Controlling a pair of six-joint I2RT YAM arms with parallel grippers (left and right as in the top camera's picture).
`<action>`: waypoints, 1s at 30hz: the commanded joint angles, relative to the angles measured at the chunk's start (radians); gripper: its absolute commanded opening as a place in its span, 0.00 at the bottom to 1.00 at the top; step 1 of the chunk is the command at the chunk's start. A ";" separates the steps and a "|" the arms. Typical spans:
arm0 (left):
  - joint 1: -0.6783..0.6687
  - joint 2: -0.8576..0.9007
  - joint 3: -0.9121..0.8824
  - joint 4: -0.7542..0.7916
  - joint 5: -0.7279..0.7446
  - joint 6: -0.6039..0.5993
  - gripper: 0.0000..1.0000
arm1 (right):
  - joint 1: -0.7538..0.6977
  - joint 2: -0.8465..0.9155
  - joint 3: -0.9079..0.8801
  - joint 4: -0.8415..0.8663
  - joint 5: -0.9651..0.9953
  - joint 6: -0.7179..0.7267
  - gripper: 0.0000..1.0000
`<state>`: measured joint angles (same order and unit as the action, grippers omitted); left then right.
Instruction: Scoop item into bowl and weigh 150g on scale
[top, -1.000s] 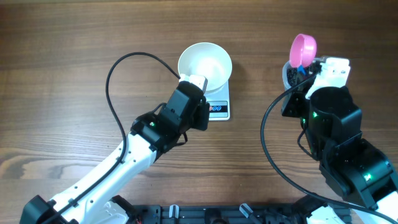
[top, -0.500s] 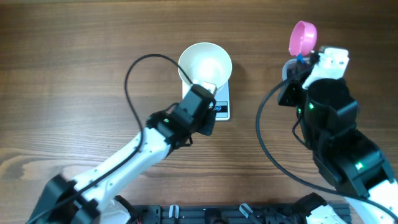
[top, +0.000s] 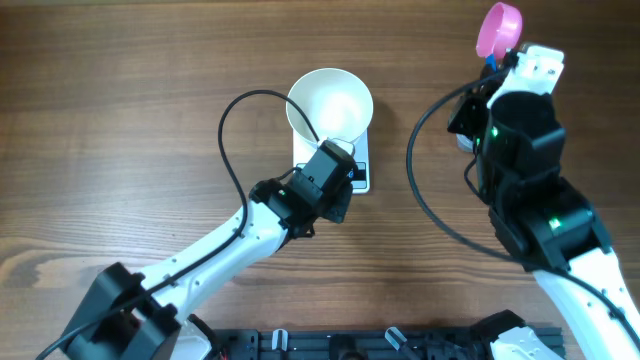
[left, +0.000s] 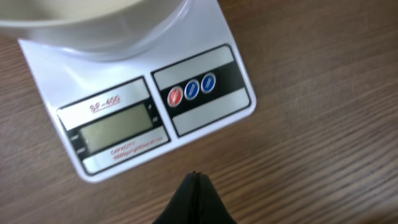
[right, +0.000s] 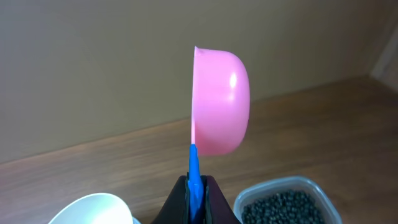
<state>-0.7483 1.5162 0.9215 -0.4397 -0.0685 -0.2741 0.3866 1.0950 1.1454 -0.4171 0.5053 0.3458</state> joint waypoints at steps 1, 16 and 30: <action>-0.002 -0.052 0.009 -0.035 0.008 0.013 0.04 | -0.027 0.009 0.019 0.025 -0.005 0.090 0.04; -0.002 -0.049 0.009 -0.039 -0.043 0.035 0.04 | -0.053 0.025 0.019 0.138 0.019 0.105 0.04; 0.005 0.180 0.008 0.186 -0.052 0.061 0.04 | -0.053 0.029 0.019 0.140 0.018 0.099 0.04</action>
<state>-0.7471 1.6291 0.9215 -0.3080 -0.1074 -0.2359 0.3367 1.1141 1.1454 -0.2760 0.5060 0.4343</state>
